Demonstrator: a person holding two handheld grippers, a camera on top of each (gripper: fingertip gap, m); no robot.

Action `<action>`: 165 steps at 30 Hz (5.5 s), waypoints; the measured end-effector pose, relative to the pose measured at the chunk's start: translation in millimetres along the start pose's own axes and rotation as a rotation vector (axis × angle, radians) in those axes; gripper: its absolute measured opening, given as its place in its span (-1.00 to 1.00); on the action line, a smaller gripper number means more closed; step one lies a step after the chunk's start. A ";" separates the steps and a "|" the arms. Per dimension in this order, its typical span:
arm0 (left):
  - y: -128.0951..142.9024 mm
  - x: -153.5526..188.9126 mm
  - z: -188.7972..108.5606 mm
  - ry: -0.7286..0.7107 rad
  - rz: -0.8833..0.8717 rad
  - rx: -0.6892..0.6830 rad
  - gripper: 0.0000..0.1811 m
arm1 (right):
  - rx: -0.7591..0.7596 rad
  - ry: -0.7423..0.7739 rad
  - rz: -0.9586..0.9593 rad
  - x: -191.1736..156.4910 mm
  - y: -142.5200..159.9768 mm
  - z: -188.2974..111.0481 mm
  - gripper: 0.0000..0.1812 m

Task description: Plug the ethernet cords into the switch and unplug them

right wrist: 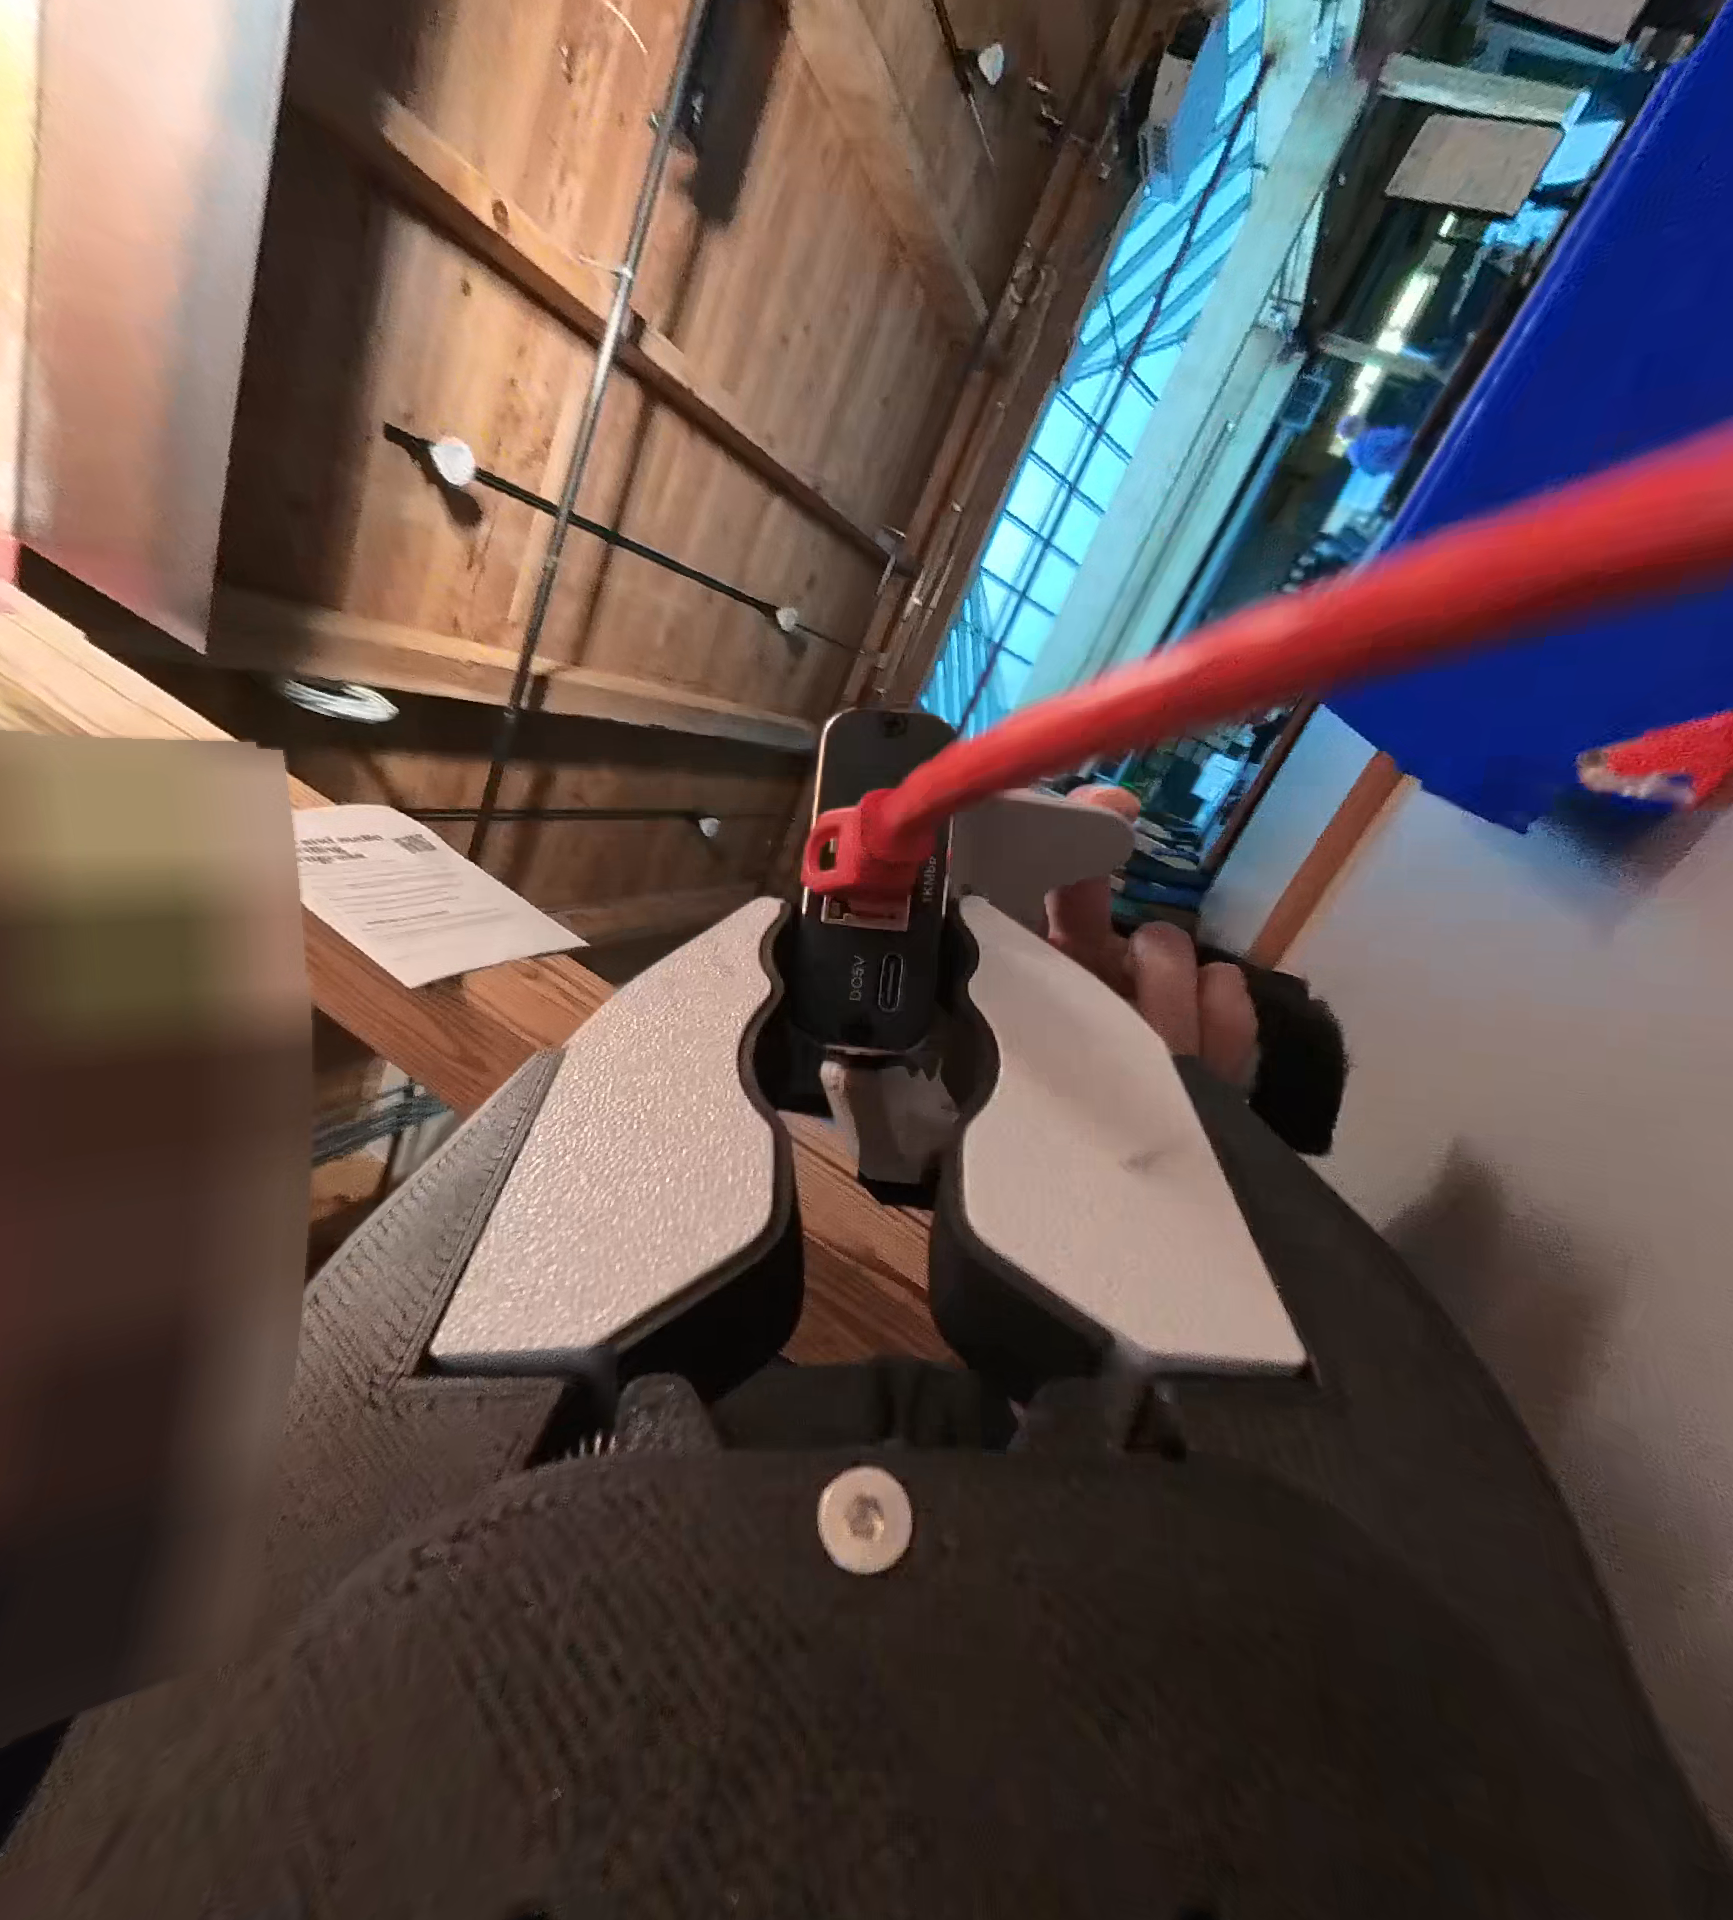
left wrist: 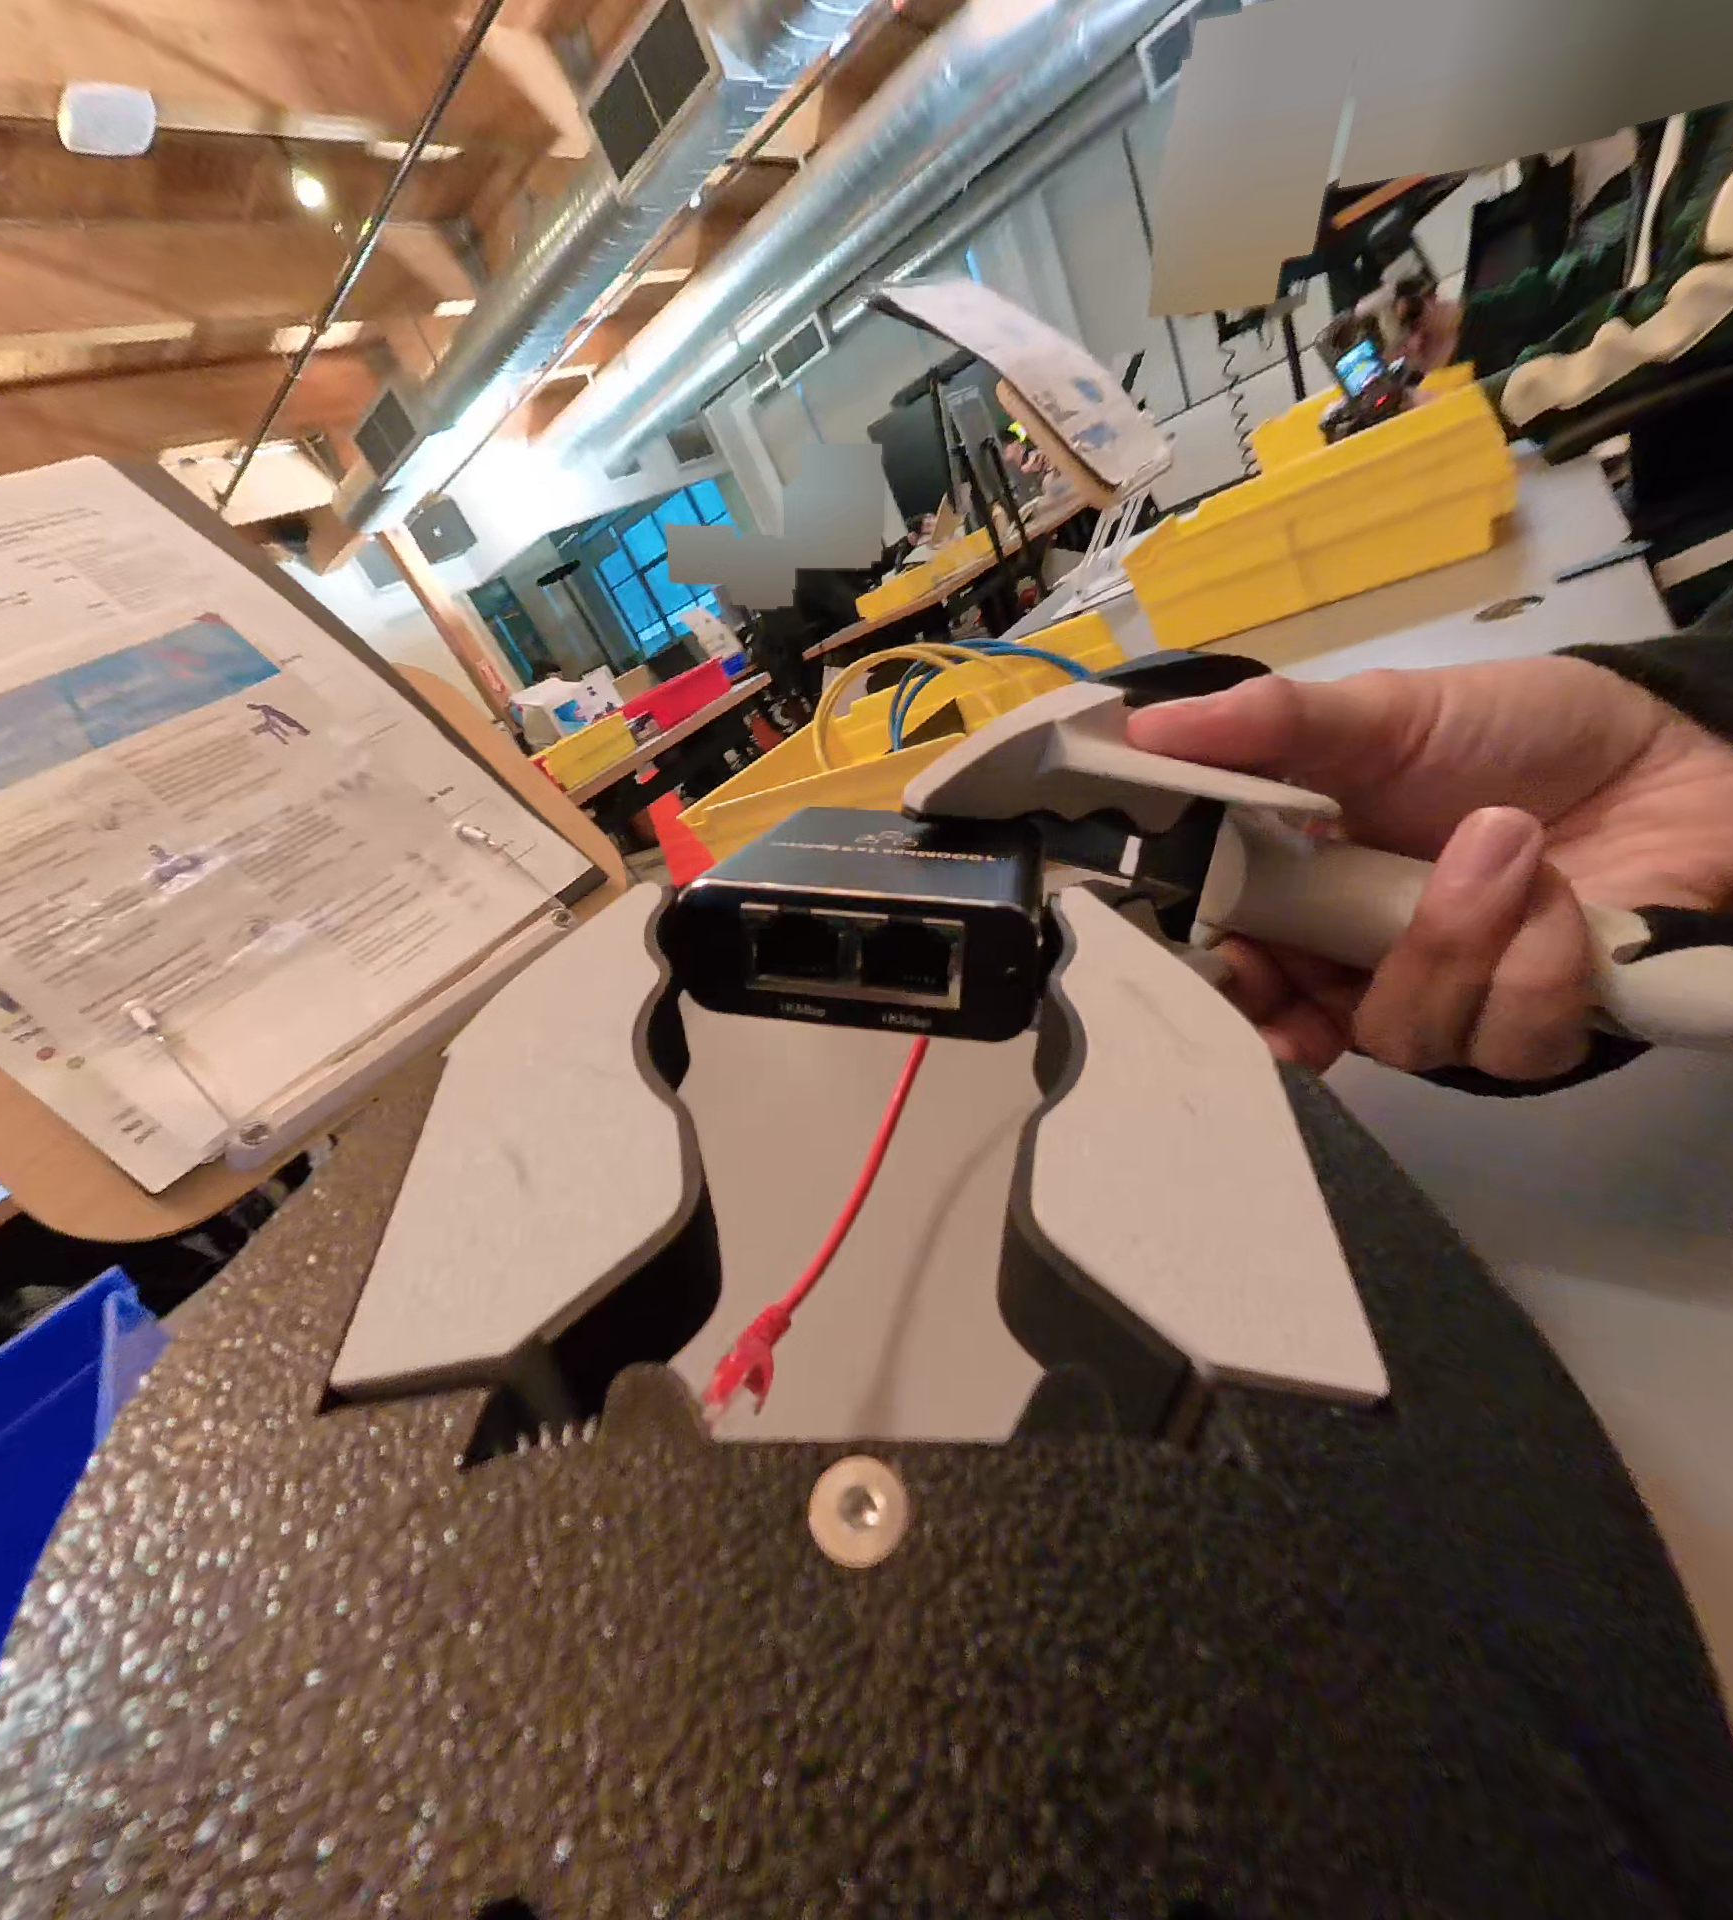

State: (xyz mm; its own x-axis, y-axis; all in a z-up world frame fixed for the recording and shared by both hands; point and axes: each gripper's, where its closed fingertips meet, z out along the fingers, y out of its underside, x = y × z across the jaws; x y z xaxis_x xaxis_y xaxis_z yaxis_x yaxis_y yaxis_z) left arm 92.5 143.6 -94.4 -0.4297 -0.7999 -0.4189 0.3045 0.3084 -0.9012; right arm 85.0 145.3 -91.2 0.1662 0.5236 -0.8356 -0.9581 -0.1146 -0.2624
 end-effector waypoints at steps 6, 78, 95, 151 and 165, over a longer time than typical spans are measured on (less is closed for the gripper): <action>-2.5 6.3 0.7 0.031 -0.044 0.021 -0.26 | -0.103 0.056 -0.102 -4.1 10.6 2.9 -0.72; 6.6 0.9 18.6 -0.262 0.086 -0.003 -0.18 | 0.020 0.103 -0.504 -9.0 -21.9 -15.7 -0.86; 6.4 -3.4 16.6 -0.265 -0.097 0.049 -0.18 | -0.097 0.230 -0.837 -44.3 -53.5 -32.2 -0.88; 11.8 44.5 30.3 -0.033 0.202 0.037 -0.18 | -0.891 0.214 -0.309 3.1 42.7 -39.3 -0.70; 24.8 23.5 28.3 -0.149 0.002 0.055 -0.14 | -0.957 1.778 -1.468 -36.0 -342.5 -193.8 -0.71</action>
State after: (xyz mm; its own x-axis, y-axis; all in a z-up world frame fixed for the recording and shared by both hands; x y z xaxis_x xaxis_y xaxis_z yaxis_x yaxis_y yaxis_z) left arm 114.0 117.9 -123.5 -0.2990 -0.8683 -0.3958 0.3530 0.2847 -0.8912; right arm 452.3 2.1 -64.8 0.7259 -0.2020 0.6574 0.0980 -0.9157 -0.3897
